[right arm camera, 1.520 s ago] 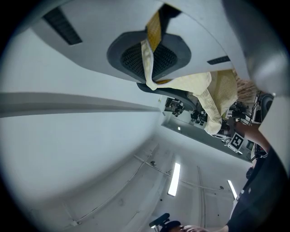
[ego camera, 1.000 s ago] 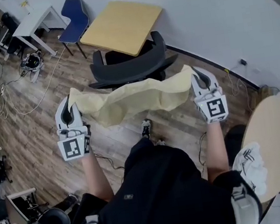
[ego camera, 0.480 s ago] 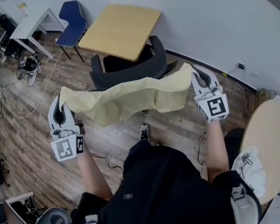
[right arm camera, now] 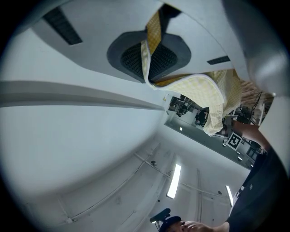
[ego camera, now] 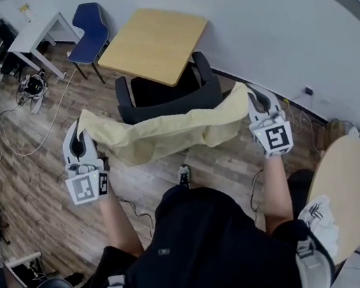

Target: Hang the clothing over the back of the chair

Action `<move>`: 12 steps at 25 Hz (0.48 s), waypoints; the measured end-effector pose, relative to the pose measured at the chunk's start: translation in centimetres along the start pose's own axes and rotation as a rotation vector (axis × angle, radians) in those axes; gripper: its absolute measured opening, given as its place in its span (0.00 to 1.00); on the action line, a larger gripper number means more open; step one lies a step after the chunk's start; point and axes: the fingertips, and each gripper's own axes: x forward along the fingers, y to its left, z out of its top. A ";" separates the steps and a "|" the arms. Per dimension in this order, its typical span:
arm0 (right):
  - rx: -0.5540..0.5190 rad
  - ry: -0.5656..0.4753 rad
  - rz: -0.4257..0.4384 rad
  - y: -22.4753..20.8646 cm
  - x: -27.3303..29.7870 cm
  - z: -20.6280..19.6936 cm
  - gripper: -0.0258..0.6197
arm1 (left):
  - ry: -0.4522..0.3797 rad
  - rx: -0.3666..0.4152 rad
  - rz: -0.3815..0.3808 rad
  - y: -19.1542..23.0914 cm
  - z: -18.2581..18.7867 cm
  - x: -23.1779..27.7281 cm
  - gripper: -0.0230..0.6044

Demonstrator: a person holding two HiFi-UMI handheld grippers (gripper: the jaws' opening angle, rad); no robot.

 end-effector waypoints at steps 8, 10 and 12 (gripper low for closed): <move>-0.008 0.025 -0.001 -0.4 4.2 -0.9 0.04 | 0.016 -0.018 -0.030 1.4 -2.8 4.0 0.04; -0.007 0.027 -0.001 -0.3 5.0 -1.2 0.04 | 0.020 -0.022 -0.039 1.6 -3.5 4.8 0.04; -0.006 0.033 -0.003 -0.4 5.9 -1.4 0.04 | 0.022 -0.027 -0.049 1.9 -4.2 5.8 0.04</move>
